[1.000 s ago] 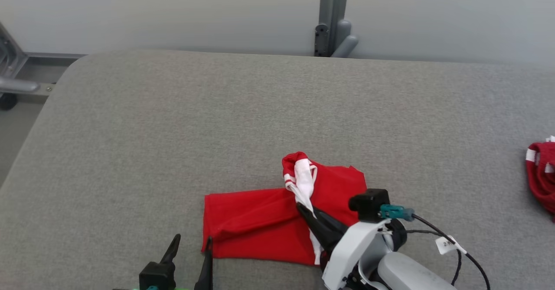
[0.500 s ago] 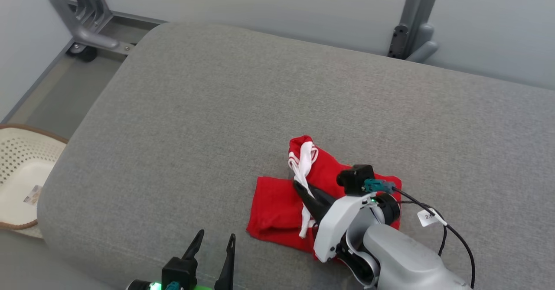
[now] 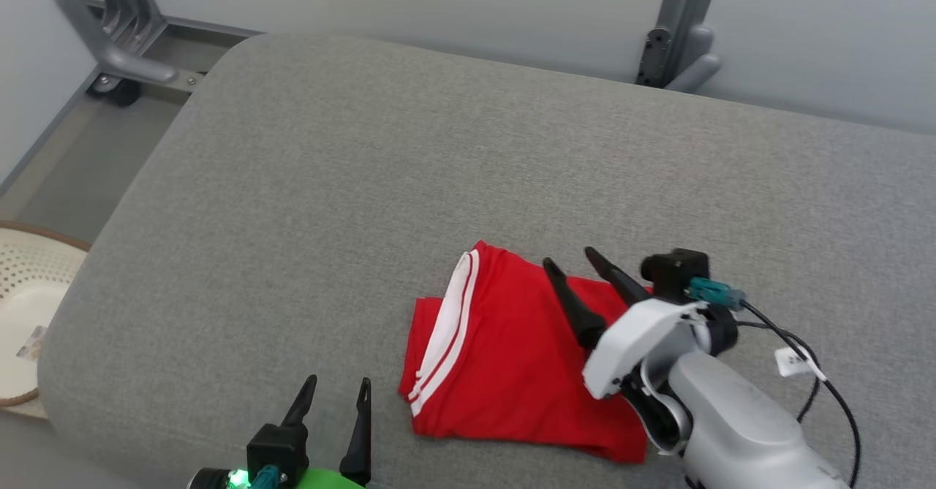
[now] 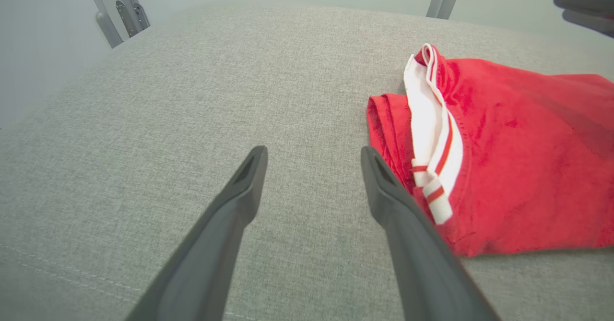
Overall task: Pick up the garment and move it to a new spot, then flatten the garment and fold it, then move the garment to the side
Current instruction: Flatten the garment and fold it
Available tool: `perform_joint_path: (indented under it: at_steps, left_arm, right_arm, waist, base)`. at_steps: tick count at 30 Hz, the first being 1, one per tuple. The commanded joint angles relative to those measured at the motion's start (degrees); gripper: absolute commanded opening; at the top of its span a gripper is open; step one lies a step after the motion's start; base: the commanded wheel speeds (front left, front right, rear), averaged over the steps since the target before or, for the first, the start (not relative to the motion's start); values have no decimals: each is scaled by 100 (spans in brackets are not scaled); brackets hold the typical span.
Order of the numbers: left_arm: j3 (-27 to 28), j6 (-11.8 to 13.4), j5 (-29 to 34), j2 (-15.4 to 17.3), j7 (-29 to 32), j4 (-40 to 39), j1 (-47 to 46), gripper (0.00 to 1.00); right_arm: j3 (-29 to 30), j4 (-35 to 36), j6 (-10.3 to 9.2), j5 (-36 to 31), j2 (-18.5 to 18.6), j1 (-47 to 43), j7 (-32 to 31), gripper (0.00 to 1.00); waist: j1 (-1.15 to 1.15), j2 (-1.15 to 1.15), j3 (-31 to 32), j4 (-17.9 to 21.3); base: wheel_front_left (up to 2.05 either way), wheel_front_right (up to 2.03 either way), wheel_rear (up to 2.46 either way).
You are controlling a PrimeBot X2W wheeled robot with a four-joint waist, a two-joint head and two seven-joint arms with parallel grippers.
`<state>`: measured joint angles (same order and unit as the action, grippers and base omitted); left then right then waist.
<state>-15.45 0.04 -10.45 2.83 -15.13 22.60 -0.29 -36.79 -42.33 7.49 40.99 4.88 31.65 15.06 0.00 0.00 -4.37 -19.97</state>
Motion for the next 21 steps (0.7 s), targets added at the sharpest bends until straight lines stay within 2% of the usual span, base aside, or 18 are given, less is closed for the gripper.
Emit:
perform_joint_path:
  at_steps: [1,4,10,19,21]
  left_arm:
    - [79,38,30,16,2,-29,-36,100]
    - [167,51,44,17,2,-62,-16,100]
    - [378,83,113,17,2,-145,71,100]
    - [786,77,168,18,2,-230,221,100]
    - [878,72,186,16,2,-260,238,100]
  right_arm:
    - [305,152,-1,-333,152,-295,11,100]
    - [624,294,-1,-682,261,-567,11,100]
    - [1707,810,-1,-1629,420,-1338,12,100]
    - [3110,1518,-2,-2534,167,-2320,14,100]
    - [3267,1623,-1,-2666,107,-2431,13,100]
  waist:
    - [0,0,117,362]
    - [0,0,146,507]
    - [0,0,229,890]
    - [0,0,413,1440]
    - [0,0,431,1561]
  base:
    - [0,0,0]
    - [0,0,0]
    - [0,0,0]
    - [0,0,0]
    - [0,0,0]
